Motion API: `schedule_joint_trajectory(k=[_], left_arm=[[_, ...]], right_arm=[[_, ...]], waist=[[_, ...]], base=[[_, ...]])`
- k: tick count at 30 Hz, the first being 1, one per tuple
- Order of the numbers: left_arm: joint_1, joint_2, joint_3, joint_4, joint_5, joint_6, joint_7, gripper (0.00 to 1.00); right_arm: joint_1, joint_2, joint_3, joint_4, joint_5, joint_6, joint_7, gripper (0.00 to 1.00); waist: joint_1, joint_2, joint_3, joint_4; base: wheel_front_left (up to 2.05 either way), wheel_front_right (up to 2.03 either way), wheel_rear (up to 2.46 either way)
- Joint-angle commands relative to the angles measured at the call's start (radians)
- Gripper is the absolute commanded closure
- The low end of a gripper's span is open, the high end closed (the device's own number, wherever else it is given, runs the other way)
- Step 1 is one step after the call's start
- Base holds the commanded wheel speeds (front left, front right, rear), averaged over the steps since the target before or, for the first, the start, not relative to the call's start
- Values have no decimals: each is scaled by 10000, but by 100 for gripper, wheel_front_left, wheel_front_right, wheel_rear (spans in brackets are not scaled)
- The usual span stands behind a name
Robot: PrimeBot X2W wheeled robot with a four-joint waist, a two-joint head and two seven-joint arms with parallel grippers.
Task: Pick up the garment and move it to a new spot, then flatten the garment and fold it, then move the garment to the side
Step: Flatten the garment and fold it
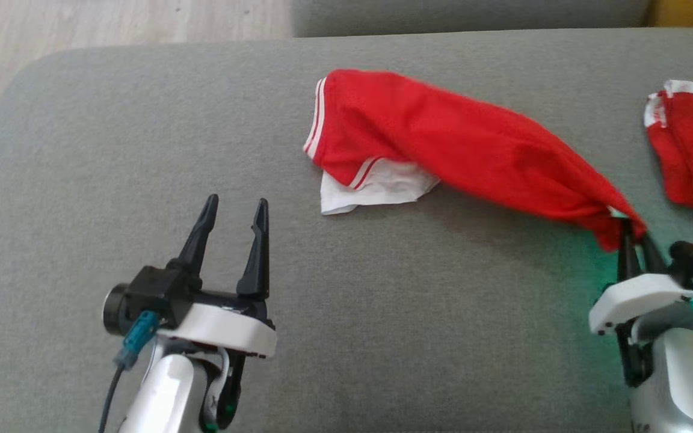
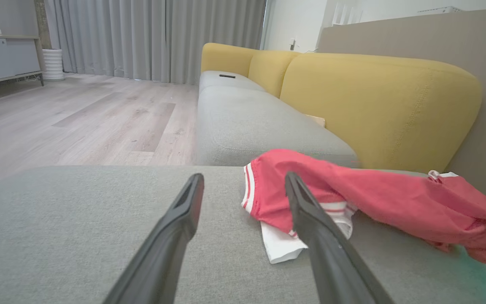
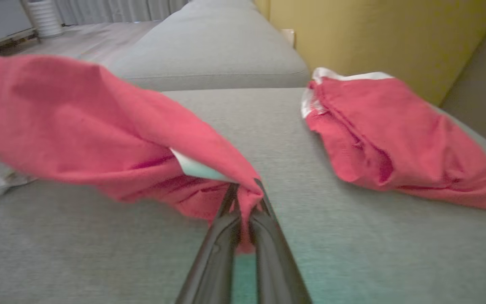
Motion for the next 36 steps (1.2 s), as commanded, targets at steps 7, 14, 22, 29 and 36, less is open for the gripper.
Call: schedule_joint_trajectory(k=[7,14,22,29,36], left_arm=[[-281,15,145,-241,-84,16,-51,0],[-121,15,256,-221,-45,-4,-51,0],[-128,15,78,-239,-96,-12,-51,0],[-226,14,-8,-236,-99,-14,-51,0],[-454,14,-250,-262,-239,44,-51,0]], right_arm=[[-66,-22,912,-956,367,67,-327,0],[899,-17,3037,-2458,1866,67,-820,0],[1803,-16,4250,-3344,1966,67,-694,0],[860,-15,4428,-3136,1151,67,-458,0],[-816,-392,4639,-1737,80,67,-73,0]], waist=[[0,0,-159,-30],[0,0,-308,179],[0,0,-263,678],[0,0,65,1129],[0,0,562,1767]], base=[[0,0,0],[0,0,0],[0,0,0],[0,0,0],[0,0,0]])
